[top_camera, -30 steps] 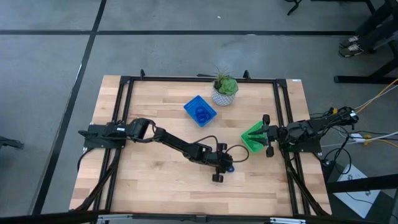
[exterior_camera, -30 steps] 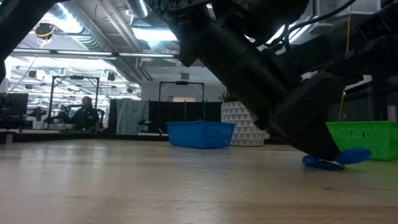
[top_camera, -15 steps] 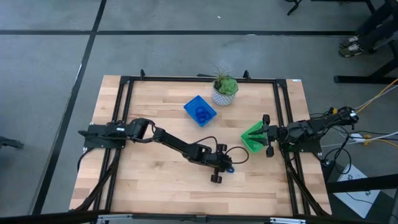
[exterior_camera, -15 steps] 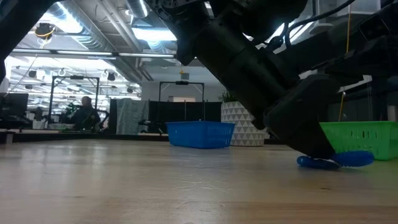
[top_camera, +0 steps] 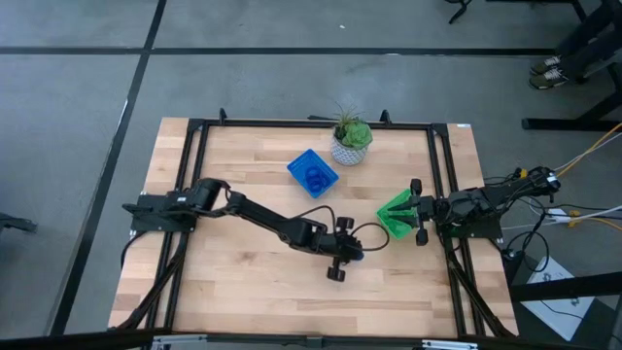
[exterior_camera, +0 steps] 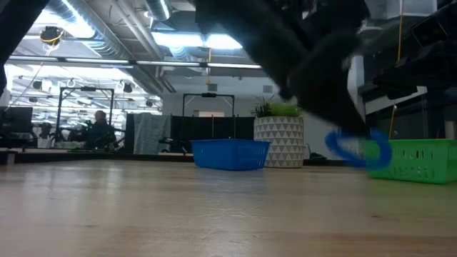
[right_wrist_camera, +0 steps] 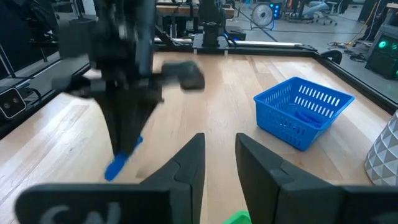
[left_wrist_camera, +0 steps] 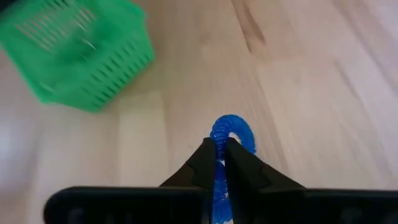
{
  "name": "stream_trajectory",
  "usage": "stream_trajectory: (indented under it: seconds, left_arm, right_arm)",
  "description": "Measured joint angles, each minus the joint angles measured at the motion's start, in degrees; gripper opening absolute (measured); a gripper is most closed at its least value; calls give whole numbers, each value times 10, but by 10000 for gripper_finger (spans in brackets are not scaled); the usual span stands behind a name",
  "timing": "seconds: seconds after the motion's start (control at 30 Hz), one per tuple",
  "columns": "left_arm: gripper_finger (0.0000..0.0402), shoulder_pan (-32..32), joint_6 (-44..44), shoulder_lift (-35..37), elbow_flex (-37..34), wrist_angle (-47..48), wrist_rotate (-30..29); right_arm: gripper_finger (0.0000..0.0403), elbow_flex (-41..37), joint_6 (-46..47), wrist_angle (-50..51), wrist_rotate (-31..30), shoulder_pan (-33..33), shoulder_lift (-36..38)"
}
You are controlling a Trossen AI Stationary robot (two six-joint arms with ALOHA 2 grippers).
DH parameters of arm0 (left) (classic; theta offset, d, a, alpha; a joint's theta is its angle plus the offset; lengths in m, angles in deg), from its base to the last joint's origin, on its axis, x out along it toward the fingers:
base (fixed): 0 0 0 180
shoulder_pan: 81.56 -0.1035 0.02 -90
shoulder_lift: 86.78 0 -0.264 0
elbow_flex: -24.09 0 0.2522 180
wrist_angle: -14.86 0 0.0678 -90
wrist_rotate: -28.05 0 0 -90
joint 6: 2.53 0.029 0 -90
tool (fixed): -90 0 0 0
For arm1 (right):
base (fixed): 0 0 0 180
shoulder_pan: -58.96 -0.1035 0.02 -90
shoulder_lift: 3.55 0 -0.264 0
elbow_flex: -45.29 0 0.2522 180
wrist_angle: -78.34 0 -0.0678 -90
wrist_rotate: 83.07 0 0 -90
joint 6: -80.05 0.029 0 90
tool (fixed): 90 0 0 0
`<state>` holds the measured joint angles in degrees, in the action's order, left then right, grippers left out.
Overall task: Sort items
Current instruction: Put the blue spring keychain into the blue bin
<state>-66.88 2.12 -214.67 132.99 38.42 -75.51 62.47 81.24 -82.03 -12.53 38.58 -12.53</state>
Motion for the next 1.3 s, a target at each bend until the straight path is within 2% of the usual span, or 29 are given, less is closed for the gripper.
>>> stream_trajectory:
  seconds: [0.23, 0.53, 0.67, 0.97, 1.3]
  left_arm:
    - [17, 6, 14, 60, 1, 35, -40]
    - [17, 34, 65, 148, 2, 63, -136]
    - [17, 38, 66, 171, 3, 69, -138]
    - [17, 42, 66, 174, 3, 84, -139]
    - [17, 10, 75, 175, 3, 122, -127]
  right_arm:
    - [90, 0, 0, 0, 0, 0, 0]
    - [90, 0, 0, 0, 0, 0, 0]
    - [90, 0, 0, 0, 0, 0, 0]
    - [90, 0, 0, 0, 0, 0, 0]
    - [90, 0, 0, 0, 0, 0, 0]
